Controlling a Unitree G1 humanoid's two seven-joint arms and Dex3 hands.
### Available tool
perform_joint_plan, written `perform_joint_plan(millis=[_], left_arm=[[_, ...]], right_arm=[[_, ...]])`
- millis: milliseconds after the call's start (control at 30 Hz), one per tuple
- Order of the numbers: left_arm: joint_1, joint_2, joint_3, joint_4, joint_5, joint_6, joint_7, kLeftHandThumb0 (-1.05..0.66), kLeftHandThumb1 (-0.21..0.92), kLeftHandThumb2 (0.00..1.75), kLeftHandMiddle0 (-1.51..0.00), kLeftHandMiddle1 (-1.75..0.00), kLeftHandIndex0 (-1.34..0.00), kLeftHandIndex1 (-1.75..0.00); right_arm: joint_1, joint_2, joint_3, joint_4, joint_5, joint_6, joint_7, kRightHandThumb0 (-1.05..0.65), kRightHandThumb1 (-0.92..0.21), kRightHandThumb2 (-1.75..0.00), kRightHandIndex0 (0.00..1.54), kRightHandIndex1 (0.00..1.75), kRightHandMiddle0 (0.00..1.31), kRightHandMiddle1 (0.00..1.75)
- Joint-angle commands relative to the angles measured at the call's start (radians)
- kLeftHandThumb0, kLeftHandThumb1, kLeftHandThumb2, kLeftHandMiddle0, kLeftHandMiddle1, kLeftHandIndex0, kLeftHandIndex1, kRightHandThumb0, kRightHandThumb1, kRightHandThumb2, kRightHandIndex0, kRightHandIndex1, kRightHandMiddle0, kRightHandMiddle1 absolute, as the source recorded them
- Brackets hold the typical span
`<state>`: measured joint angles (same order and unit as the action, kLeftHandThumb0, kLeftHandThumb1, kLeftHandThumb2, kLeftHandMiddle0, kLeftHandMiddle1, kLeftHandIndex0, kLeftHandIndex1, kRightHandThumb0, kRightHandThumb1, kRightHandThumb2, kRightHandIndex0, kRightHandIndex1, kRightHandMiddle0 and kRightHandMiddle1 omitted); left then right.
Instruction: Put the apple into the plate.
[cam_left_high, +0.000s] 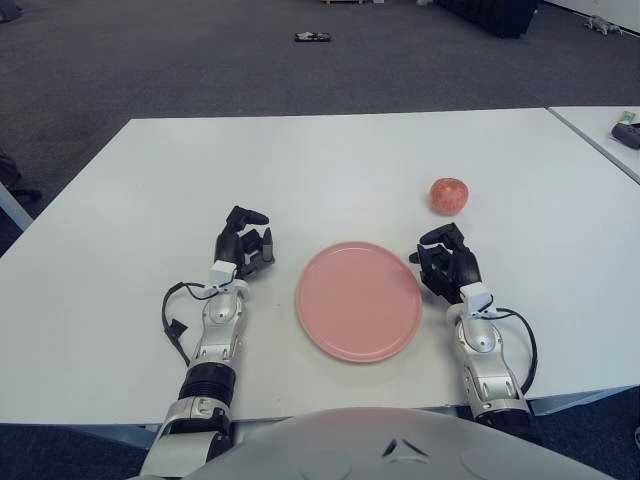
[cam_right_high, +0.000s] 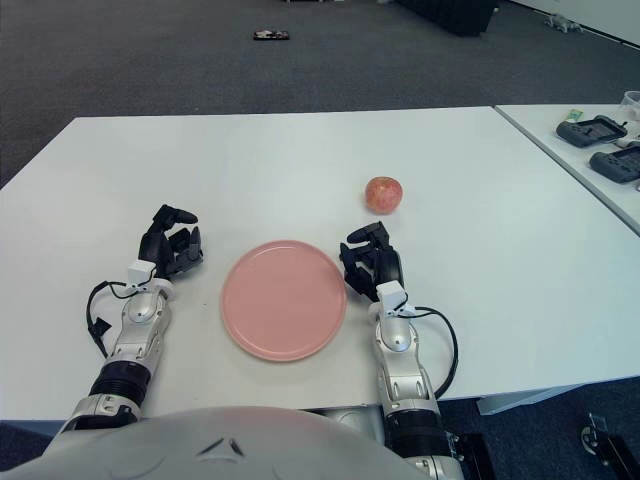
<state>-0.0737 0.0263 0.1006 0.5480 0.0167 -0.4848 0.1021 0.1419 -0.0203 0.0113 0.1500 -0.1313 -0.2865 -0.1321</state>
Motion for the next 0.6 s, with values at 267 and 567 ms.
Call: perform_joint_plan(millis=[267,567], left_arm=[[0.042,-0.002,0.003,0.034,-0.002,0.044,0.0,-0.43,0.49,1.1,-1.01,-1.75,-0.47,-1.75],[0.034,-0.003,0.007,0.046,-0.015,0.036,-0.007,-0.43,0.49,1.11,-1.0,-1.75,-0.47,-1.75]], right_arm=[[-0.018,-0.024,-0.022,0.027,-0.033,-0.037,-0.027,-0.36,-0.8,-0.7,0.64,1.17,0.27,1.75],[0.007,-0.129,0.006,-0.181,-0.218,0.025,-0.002,-0.35,-0.91,-0.54,0.29,0.95,0.19,1.75]])
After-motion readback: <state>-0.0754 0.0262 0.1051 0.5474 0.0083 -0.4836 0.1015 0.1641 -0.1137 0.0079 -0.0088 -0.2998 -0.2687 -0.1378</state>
